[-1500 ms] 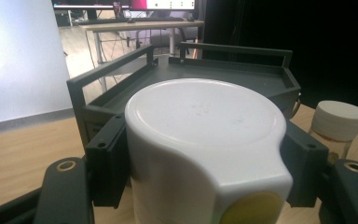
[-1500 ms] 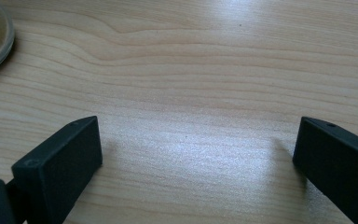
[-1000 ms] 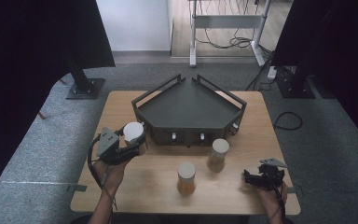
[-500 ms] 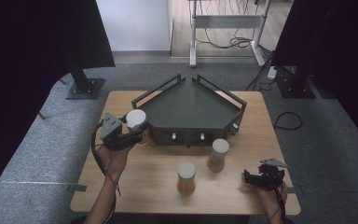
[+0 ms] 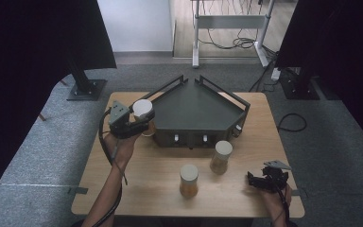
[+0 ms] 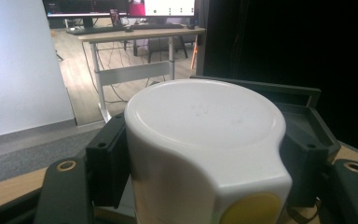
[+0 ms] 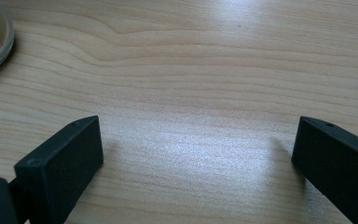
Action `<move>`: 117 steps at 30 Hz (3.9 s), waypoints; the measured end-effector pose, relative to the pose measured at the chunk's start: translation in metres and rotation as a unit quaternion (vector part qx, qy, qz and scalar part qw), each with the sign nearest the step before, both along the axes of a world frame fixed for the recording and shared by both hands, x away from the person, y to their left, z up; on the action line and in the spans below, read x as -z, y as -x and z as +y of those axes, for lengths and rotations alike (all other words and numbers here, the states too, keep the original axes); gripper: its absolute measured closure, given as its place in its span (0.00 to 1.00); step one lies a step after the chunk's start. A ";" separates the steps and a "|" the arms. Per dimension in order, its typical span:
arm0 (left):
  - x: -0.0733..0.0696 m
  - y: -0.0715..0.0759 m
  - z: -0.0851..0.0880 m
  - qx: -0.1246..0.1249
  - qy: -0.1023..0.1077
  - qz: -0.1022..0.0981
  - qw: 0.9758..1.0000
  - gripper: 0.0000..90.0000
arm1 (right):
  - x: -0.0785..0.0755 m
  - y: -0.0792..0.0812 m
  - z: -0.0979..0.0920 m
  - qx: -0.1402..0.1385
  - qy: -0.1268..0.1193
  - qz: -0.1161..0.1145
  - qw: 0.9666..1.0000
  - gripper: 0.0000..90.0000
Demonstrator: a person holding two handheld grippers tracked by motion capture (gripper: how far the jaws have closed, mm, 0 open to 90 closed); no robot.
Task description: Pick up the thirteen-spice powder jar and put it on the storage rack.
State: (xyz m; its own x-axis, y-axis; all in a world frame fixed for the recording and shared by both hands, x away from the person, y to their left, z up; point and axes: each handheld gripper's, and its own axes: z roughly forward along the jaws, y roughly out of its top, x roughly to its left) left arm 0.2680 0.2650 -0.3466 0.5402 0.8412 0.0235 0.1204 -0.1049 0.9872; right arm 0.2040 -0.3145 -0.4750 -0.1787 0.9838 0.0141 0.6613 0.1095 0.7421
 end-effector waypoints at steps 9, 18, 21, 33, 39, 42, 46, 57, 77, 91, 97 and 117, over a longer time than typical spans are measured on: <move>-0.010 -0.022 -0.009 -0.001 -0.001 0.000 1.000 0.34 | 0.000 0.000 0.000 -0.001 0.000 0.000 1.000 0.01; -0.013 -0.046 -0.015 -0.001 -0.002 0.004 1.000 0.34 | 0.000 0.000 0.000 -0.001 0.000 -0.001 1.000 0.01; -0.013 -0.053 -0.020 -0.007 -0.006 0.007 1.000 0.34 | 0.000 0.000 0.000 -0.001 0.000 -0.001 1.000 0.01; -0.011 -0.076 -0.031 -0.017 -0.003 0.013 1.000 0.34 | 0.000 0.000 -0.001 -0.002 0.000 -0.001 1.000 0.02; -0.008 -0.080 -0.035 -0.022 -0.004 0.013 1.000 0.34 | 0.000 0.000 -0.001 -0.002 0.000 -0.001 1.000 0.02; -0.006 -0.082 -0.036 -0.024 -0.006 0.013 1.000 0.34 | 0.000 0.000 -0.001 -0.002 0.000 -0.001 1.000 0.02; -0.002 -0.084 -0.037 -0.029 -0.006 0.017 0.999 0.34 | 0.000 0.000 -0.001 -0.002 0.000 -0.001 1.000 0.02; 0.010 -0.088 -0.044 -0.037 -0.022 0.028 0.999 0.34 | 0.000 0.000 -0.001 -0.003 0.001 -0.001 1.000 0.02; 0.021 -0.090 -0.030 -0.023 0.006 0.033 0.999 0.13 | 0.000 0.000 -0.001 -0.006 0.001 -0.001 1.000 0.02; 0.017 -0.075 -0.020 -0.012 0.002 0.016 1.000 0.12 | 0.000 0.000 -0.001 -0.006 0.001 -0.001 1.000 0.02; 0.013 -0.063 -0.015 -0.004 -0.005 0.005 1.000 0.12 | 0.000 0.000 -0.001 -0.007 0.001 -0.001 1.000 0.02; 0.003 -0.027 0.007 -0.008 -0.017 -0.007 1.000 0.13 | 0.000 0.000 -0.001 -0.007 0.001 -0.001 1.000 0.02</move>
State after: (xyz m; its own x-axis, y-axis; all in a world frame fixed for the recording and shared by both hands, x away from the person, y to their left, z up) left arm 0.2949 0.2724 -0.3496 0.5265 0.8481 0.0594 0.1089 -0.1366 0.9846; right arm 0.2042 -0.3158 -0.4752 -0.1927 0.9812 0.0111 0.6578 0.1208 0.7435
